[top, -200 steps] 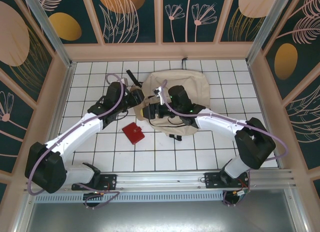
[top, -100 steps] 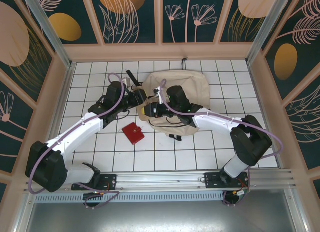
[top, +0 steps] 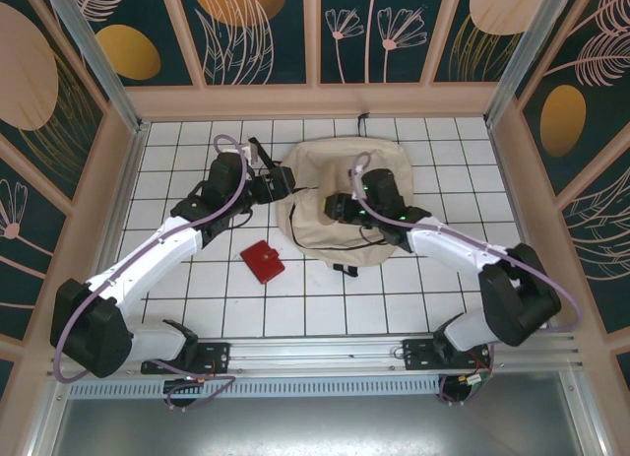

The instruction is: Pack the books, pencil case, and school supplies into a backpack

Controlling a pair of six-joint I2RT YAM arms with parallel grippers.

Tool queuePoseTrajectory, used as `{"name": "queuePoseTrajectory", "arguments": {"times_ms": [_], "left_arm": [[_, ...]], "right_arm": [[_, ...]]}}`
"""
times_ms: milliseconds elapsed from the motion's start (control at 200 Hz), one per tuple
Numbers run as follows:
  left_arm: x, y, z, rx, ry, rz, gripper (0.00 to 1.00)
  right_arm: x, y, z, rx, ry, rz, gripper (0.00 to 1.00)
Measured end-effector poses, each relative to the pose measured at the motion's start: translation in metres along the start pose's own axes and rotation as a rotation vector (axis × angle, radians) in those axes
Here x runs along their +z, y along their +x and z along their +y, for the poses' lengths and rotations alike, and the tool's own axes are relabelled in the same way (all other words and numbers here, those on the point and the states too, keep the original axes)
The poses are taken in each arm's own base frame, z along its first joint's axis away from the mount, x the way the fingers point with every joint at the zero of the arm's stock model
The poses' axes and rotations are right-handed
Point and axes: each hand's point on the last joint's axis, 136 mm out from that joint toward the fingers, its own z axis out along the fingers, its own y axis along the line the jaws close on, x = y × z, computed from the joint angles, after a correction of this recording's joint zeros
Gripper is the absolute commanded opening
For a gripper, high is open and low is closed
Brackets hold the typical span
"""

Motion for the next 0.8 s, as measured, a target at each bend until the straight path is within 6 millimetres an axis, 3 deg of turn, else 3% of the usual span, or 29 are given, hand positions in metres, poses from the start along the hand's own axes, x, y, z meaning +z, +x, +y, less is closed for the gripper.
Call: {"name": "queuePoseTrajectory", "arguments": {"times_ms": [160, 325, 580, 686, 801], "left_arm": [[0.019, 0.003, -0.013, 0.098, -0.005, 0.048, 0.97], [0.057, 0.01, -0.026, 0.153, -0.022, 0.099, 0.89], [0.146, 0.026, -0.021, 0.162, -0.058, 0.206, 0.66], [0.183, 0.037, -0.017, 0.166, -0.068, 0.26, 0.66], [0.21, 0.044, -0.015, 0.169, -0.074, 0.294, 0.7]], "right_arm": [[-0.043, -0.029, -0.049, 0.074, 0.139, -0.132, 0.19], [-0.068, -0.047, -0.075, 0.126, 0.2, -0.203, 0.19], [-0.07, -0.047, -0.078, 0.139, 0.194, -0.194, 0.19], [-0.067, -0.045, -0.082, 0.147, 0.196, -0.181, 0.19], [-0.06, -0.04, -0.089, 0.173, 0.205, -0.154, 0.19]]}}
